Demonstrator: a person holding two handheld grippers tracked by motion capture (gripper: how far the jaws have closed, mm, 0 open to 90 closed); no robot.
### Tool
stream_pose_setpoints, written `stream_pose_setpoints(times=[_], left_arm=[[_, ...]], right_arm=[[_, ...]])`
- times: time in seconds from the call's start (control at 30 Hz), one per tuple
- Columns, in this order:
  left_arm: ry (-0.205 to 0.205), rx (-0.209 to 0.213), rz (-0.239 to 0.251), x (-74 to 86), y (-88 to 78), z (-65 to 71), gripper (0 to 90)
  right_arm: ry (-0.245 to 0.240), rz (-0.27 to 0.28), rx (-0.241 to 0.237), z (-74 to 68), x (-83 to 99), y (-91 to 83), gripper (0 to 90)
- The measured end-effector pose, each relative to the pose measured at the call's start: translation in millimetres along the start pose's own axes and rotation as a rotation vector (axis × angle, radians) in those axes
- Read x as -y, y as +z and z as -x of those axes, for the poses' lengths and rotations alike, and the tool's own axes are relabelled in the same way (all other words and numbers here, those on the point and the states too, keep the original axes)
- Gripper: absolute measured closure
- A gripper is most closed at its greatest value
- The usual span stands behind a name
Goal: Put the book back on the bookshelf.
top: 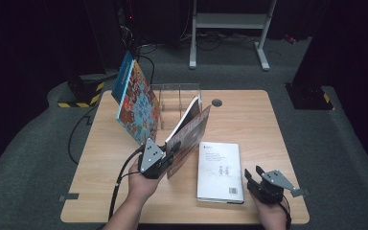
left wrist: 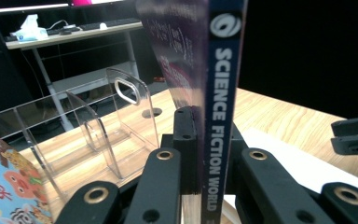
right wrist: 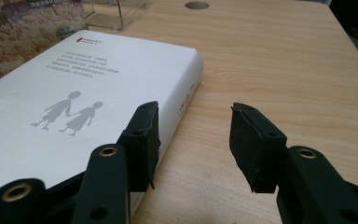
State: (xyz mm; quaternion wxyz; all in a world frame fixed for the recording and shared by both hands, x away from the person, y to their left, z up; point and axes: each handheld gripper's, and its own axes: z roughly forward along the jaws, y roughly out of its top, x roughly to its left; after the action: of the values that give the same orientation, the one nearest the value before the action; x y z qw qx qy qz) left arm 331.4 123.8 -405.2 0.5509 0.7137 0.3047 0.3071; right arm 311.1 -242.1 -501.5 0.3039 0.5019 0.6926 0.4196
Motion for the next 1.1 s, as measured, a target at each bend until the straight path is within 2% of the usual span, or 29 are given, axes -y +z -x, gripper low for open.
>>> stream_pose_setpoints(times=[0.1,0.2,0.27,0.4,0.47,0.53,0.77,1.1], left_arm=[[0.015,-0.014,0.0,-0.3,0.0,1.3,82.6],[-0.013,-0.018,-0.002,-0.3,-0.5,0.2,82.9],[-0.02,-0.021,0.0,-0.1,-0.6,-0.7,83.1],[-0.038,-0.038,-0.006,-1.2,-0.3,-5.1,83.3],[-0.072,-0.049,-0.004,-3.3,0.4,-8.0,83.3],[-0.085,-0.061,-0.003,-6.2,1.3,-9.5,83.4],[-0.052,-0.087,-0.009,-18.5,3.0,-10.8,83.6],[-0.054,-0.122,-0.017,-25.2,3.1,-15.0,83.8]], right_arm=[[-0.012,-0.002,-0.005,1.3,0.8,-0.4,52.7],[-0.017,-0.003,-0.015,2.7,2.6,-0.9,52.7],[-0.038,-0.008,-0.022,4.9,3.1,-1.3,52.7],[-0.009,0.013,-0.034,12.9,1.3,-6.5,52.9],[-0.002,0.022,-0.035,15.0,1.1,-8.1,53.2],[0.003,0.023,-0.041,15.9,0.9,-8.6,53.9],[0.03,0.024,-0.058,17.4,0.3,-8.7,54.1],[0.032,0.029,-0.065,17.8,0.4,-9.4,54.0]])
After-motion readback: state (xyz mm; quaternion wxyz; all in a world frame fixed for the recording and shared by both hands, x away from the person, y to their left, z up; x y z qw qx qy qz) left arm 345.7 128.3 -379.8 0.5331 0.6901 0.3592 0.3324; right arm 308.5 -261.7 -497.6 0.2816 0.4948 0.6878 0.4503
